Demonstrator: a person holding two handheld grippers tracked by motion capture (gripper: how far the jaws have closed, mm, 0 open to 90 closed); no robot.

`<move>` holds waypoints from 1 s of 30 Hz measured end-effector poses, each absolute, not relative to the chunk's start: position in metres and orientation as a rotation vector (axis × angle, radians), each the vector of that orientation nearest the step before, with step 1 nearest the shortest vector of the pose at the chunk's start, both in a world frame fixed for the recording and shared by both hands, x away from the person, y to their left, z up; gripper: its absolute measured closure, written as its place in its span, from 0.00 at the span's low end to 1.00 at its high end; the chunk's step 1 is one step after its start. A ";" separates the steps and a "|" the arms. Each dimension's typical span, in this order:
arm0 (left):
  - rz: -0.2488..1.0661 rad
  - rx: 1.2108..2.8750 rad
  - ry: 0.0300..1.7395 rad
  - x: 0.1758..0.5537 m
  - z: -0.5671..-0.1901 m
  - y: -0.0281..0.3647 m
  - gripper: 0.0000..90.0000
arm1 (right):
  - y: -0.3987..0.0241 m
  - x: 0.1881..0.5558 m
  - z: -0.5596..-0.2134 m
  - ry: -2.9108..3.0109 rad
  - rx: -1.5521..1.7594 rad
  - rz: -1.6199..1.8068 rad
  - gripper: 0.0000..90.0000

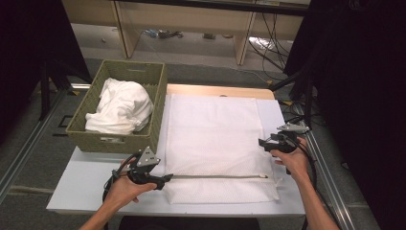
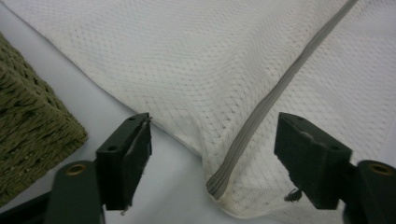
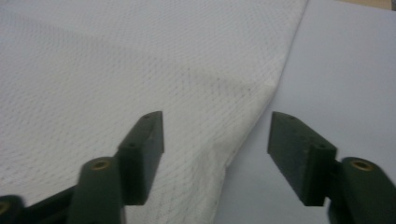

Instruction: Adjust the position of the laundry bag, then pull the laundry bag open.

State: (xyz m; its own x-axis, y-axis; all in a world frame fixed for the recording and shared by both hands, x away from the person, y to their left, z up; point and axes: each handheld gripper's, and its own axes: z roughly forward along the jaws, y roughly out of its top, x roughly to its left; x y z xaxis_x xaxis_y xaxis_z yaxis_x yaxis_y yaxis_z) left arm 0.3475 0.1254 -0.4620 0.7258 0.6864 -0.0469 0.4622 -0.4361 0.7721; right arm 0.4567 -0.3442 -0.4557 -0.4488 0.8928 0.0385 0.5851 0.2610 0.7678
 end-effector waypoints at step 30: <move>0.397 2.182 0.678 0.346 -0.461 0.070 0.26 | -0.373 0.378 -0.442 2.340 1.330 0.924 0.53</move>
